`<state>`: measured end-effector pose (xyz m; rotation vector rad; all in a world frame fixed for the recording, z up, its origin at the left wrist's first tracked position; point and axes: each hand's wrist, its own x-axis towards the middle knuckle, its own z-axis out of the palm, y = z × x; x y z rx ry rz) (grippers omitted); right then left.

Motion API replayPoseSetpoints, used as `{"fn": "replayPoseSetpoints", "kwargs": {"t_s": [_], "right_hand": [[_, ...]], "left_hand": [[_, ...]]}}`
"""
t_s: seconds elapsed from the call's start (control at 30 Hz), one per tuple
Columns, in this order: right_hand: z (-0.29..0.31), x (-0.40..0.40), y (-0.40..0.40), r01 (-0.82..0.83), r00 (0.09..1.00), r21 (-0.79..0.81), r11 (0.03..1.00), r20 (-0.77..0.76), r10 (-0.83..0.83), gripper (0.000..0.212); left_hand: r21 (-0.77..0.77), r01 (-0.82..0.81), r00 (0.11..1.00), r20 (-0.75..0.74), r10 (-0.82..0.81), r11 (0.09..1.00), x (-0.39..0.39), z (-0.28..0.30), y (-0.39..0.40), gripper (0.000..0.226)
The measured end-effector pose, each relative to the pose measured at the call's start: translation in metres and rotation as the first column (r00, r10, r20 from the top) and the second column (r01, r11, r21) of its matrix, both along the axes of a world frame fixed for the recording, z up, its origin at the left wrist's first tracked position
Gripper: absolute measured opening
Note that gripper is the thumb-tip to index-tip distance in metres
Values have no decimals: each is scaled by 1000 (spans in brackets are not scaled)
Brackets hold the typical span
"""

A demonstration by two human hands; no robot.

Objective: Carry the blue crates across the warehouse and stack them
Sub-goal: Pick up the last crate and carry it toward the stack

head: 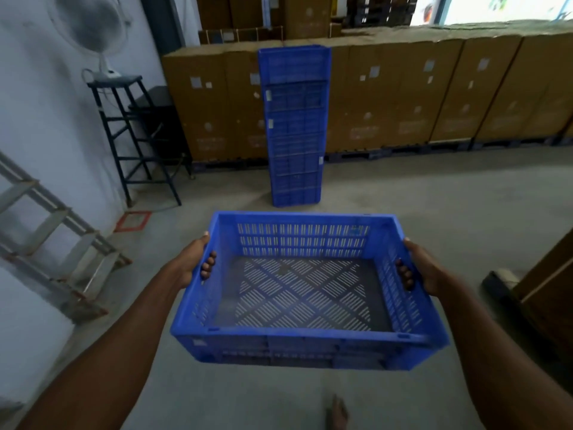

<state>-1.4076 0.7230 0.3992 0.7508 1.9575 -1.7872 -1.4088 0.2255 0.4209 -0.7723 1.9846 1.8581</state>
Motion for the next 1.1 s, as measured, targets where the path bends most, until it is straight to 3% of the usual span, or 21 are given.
{"fn": "replayPoseSetpoints", "kwargs": {"t_s": [0.43, 0.7, 0.9, 1.1], "right_hand": [[59, -355, 87, -104, 994, 10, 995, -29, 104, 59], [98, -569, 94, -155, 986, -64, 986, -68, 151, 55], [143, -720, 81, -168, 981, -131, 977, -115, 154, 54], [204, -852, 79, -148, 982, -145, 978, -142, 127, 53]], "left_hand": [[65, -92, 989, -107, 99, 994, -313, 26, 85, 68], [181, -55, 980, -177, 88, 982, -505, 34, 74, 50], [187, -48, 969, -229, 91, 981, -670, 78, 60, 50], [137, 1, 968, -248, 33, 991, -820, 157, 55, 50]]}}
